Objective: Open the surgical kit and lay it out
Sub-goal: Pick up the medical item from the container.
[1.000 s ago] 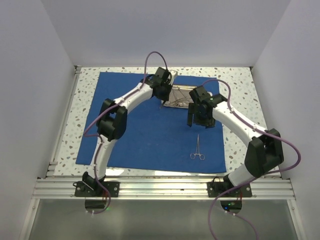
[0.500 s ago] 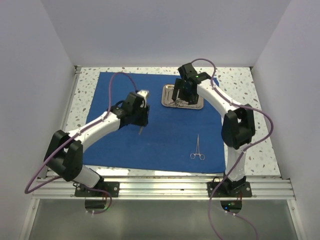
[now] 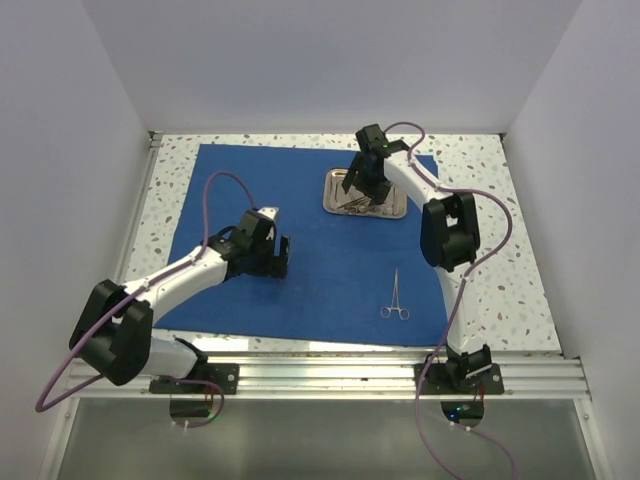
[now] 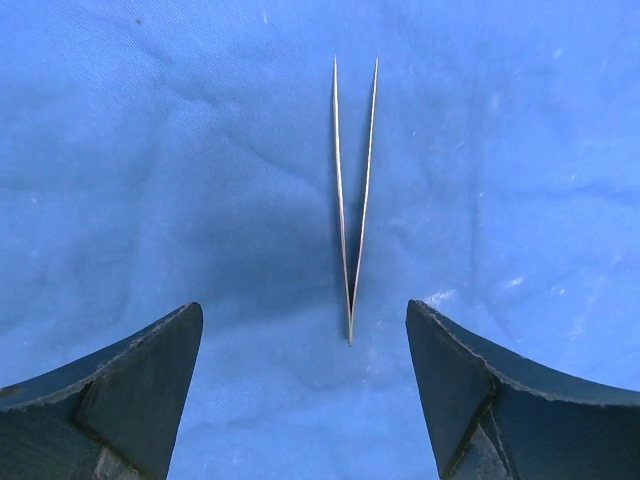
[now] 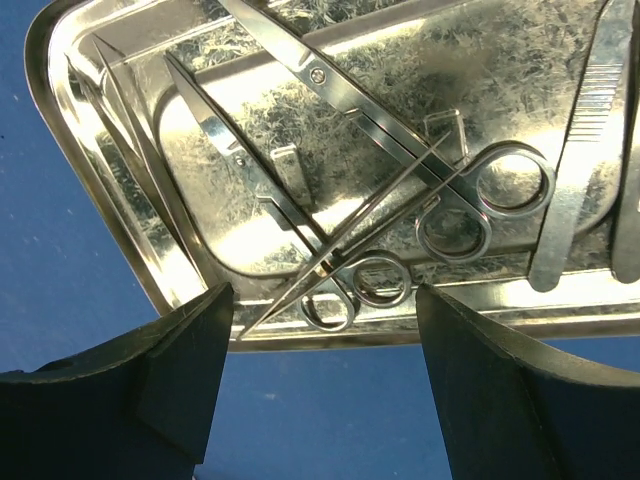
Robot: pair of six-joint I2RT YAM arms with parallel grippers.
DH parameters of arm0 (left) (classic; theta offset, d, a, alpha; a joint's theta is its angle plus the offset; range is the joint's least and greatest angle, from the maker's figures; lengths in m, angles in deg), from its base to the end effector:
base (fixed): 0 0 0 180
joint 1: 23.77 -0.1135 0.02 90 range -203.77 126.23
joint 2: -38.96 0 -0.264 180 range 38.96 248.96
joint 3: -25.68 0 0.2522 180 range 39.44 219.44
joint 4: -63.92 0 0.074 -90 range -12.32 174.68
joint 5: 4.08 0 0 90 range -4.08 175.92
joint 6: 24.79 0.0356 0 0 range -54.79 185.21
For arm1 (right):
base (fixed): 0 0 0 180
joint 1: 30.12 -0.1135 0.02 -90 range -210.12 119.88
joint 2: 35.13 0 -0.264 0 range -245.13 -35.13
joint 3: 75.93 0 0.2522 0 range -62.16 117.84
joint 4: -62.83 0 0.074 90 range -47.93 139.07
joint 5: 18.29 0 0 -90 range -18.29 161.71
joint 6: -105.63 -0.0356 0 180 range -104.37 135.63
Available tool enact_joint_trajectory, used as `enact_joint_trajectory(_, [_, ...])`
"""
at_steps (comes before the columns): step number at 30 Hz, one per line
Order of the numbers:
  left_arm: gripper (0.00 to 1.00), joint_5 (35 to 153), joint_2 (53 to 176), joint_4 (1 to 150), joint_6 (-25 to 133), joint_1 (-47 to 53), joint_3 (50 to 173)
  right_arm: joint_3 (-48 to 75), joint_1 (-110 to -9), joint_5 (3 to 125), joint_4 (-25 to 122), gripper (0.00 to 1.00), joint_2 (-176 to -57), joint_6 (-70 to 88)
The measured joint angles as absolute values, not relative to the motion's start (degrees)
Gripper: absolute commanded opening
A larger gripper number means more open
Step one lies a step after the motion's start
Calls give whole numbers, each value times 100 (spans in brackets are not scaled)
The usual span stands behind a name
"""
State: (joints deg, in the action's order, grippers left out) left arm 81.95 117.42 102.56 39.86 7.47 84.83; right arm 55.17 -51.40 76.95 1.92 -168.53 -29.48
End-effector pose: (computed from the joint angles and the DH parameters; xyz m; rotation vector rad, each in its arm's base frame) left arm 0.2264 -0.1345 0.1959 0.1079 2.6015 -0.2750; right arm 0.4696 0.1794 0.1975 0.5842 2.6265 0.2478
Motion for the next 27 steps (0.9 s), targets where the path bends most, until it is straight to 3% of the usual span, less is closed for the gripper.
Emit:
enact_joint_trajectory(12, [85, 8112, 11691, 10414, 3929, 734, 8590, 6057, -5140, 8084, -31, 48, -17384, -3275])
enact_joint_trajectory(14, [84, 8112, 11691, 10429, 3936, 719, 8612, 6175, -5133, 8147, -125, 37, -17463, -3286])
enact_joint_trajectory(18, [84, 8110, 11691, 10477, 3951, 662, 8616, 6280, -5111, 8263, -206, 0, -17548, -3302])
enact_joint_trajectory(27, [84, 8119, 11639, 10562, 4080, 509, 8616, 6518, -5028, 8265, -234, 0, -17655, -3310])
